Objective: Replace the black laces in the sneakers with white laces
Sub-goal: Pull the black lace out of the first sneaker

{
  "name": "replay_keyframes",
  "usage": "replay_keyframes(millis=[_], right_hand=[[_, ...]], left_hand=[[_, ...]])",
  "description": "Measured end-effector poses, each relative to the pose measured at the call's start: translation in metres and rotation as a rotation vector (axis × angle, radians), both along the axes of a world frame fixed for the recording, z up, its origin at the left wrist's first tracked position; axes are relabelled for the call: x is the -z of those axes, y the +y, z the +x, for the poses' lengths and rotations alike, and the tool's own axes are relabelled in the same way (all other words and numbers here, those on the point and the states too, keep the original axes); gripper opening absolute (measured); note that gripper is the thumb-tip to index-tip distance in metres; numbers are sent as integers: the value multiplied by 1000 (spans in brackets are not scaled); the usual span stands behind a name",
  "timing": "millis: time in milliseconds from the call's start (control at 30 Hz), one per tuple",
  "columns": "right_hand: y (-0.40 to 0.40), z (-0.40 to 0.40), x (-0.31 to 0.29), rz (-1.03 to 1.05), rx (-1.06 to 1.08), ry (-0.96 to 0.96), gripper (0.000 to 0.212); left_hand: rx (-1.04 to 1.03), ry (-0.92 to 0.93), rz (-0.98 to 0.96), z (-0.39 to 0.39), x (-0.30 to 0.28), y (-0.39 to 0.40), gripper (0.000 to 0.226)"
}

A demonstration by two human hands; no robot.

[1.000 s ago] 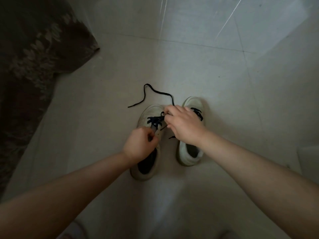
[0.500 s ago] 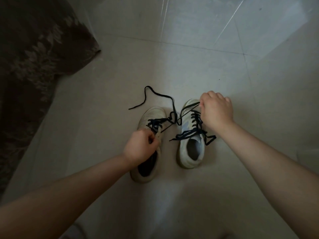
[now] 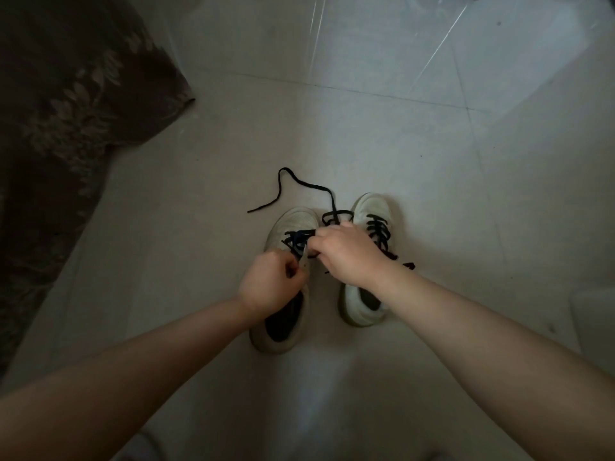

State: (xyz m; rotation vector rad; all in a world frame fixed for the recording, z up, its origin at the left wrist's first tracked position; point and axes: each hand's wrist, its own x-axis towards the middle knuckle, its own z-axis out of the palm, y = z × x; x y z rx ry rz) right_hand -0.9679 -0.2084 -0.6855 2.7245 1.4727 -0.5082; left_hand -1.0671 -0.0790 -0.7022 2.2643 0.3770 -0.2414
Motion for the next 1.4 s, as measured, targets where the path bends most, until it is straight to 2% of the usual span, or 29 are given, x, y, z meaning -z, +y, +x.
replay_keyframes(millis=[67, 200, 267, 333, 400, 433, 467, 533, 633, 767, 933, 1033, 1133, 1267, 1333, 1400], right_hand=[[-4, 8, -5, 10, 71, -28, 16], [-23, 37, -28, 112, 347, -112, 12], [-23, 36, -41, 91, 351, 49, 5], [-16, 20, -51, -108, 256, 358, 7], [-9, 4, -55, -319, 164, 579, 11], [-5, 0, -53, -334, 134, 612, 11], [-1, -3, -51, -272, 133, 602, 10], [13, -3, -44, -67, 177, 445, 14], [37, -2, -27, 94, 204, 184, 20], [56, -7, -10, -17, 103, 17, 25], [63, -15, -16, -160, -116, -185, 26], [62, -12, -17, -206, -154, -208, 23], [56, -11, -12, -134, -151, -285, 14], [40, -6, -3, -51, 0, -216, 11], [31, 2, -7, 19, 110, -217, 16], [23, 11, -13, -12, 217, -163, 22]], left_hand=[[10, 21, 4, 0, -2, 0, 22], [39, 40, -6, -1, -2, 2, 30], [24, -24, -12, -5, 0, 1, 22], [-32, -85, 2, -10, 1, 1, 8], [-33, -76, 137, -12, 4, 2, 24], [-18, -48, 205, -12, 6, 4, 36], [-13, -11, 249, -11, 7, 5, 45], [-23, 72, 248, -9, 7, 7, 51], [-34, 81, 243, -8, 6, 7, 41], [-20, 32, 267, -7, 4, 11, 29], [9, -3, 280, -8, 3, 17, 22], [28, -8, 304, -7, 1, 17, 22], [47, -4, 312, -5, -1, 16, 25], [99, -37, 346, -3, -4, 13, 24], [120, -68, 365, -2, -6, 13, 23], [117, -81, 381, 0, -9, 13, 21]])
